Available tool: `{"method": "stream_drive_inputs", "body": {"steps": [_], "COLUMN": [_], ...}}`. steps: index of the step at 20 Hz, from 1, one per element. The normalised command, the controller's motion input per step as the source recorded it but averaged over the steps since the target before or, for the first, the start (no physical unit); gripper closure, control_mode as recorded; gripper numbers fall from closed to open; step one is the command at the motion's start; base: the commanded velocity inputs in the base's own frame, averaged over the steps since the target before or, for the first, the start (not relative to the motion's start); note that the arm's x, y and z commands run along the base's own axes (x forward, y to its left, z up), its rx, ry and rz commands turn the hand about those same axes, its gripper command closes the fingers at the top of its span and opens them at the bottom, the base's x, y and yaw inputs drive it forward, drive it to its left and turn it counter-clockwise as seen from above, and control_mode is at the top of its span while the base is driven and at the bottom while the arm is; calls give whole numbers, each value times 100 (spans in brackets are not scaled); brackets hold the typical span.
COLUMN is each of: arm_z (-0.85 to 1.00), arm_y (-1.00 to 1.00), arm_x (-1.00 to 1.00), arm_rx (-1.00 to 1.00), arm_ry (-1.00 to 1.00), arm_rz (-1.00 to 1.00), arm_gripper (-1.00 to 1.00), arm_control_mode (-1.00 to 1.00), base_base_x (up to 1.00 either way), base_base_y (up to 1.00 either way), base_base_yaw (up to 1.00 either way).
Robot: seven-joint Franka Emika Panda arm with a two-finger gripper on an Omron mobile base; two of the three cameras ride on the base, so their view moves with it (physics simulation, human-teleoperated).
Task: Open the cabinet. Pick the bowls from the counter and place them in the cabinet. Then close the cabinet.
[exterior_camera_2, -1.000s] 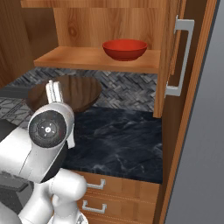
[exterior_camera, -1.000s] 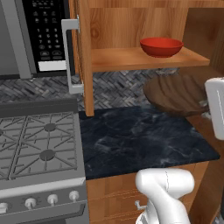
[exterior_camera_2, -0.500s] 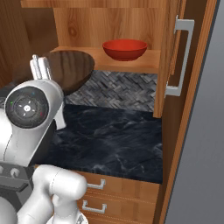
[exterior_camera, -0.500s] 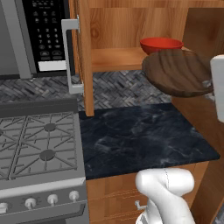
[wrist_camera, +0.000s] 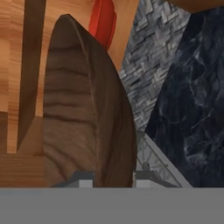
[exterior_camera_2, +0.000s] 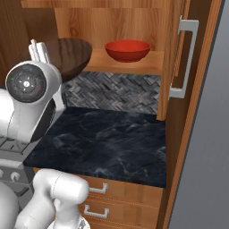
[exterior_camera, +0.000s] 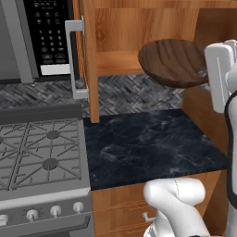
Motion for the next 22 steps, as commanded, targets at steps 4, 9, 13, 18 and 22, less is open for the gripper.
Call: {"method": "stream_drive_inputs", "body": {"steps": [4,9,13,18,22], "arm_z": [0,0,0,0,0], "arm_y": [6,38,26,5,3], "arm_x": [44,22,39,58,60], "arm_rx": [0,0,0,0,0], "arm_ry": [-7,-8,0,4,11], "arm_rz": [0,0,0,0,0], "arm_gripper": [100,100,100,100,100], "arm_control_mode": [-100,-100,-100,-100,-100], "base_base_x": [0,0,0,0,0], "base_base_y": [0,0,0,0,0], "base_base_yaw": [0,0,0,0,0]}}
